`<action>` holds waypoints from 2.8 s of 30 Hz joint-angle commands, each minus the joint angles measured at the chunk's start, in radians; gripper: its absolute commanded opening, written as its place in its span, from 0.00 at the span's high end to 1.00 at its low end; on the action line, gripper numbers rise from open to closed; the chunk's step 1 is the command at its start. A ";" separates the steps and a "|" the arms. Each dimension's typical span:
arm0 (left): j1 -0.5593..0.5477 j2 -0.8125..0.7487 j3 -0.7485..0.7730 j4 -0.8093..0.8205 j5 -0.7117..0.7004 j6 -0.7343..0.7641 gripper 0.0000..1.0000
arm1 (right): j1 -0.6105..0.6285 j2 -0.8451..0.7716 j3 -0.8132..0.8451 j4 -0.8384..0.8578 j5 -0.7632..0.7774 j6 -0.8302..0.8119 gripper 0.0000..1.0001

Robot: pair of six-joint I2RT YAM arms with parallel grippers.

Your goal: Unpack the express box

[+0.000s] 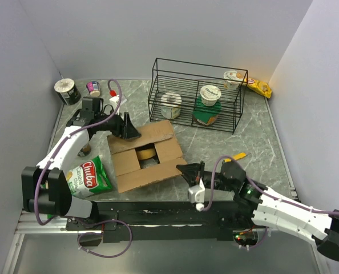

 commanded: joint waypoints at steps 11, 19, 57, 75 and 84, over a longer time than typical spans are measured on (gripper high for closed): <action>-0.152 -0.325 0.022 -0.122 -0.337 0.490 0.04 | 0.024 0.019 -0.249 0.221 0.209 -0.223 1.00; -0.207 -0.339 -0.108 0.014 -0.543 0.663 0.03 | -0.028 0.017 -0.221 0.137 0.139 -0.243 1.00; -0.127 0.189 0.471 -0.541 0.215 0.482 0.99 | -0.306 -0.311 0.263 -0.655 0.157 -0.224 0.27; -0.126 0.120 0.413 -0.444 0.190 0.317 0.99 | -0.266 0.446 0.670 -0.391 -0.134 0.195 0.53; -0.115 0.059 0.422 -0.432 0.184 0.246 0.99 | -0.240 0.543 0.722 -0.646 -0.274 0.123 0.63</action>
